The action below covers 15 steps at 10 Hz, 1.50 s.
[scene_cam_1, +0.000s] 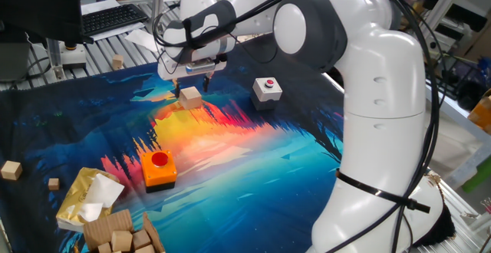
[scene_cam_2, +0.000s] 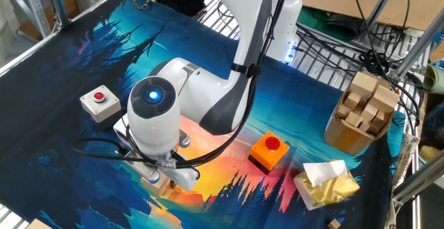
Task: Pick up one small block
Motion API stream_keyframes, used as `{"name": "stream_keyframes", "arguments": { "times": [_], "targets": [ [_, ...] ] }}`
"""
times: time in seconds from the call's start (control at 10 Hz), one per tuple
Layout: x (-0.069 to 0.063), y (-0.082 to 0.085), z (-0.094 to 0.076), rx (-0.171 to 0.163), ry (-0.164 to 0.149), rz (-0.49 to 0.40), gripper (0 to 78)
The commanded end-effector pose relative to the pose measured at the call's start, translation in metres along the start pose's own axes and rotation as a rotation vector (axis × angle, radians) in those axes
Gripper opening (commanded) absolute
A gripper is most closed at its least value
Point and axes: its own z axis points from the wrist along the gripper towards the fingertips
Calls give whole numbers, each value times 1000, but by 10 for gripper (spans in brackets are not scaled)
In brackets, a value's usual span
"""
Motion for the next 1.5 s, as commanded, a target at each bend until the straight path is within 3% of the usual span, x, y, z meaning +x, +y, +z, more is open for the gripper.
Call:
{"name": "stream_keyframes", "arguments": {
  "times": [0.1, 1.2, 1.3, 1.5],
  "targets": [
    [-1, 0, 5, -6, -5, -8, 774],
    [-3, 0, 12, -11, -7, -34, 774],
    [-3, 0, 12, -11, -7, -34, 13],
    [-3, 0, 12, -11, -7, -34, 13]
  ]
}}
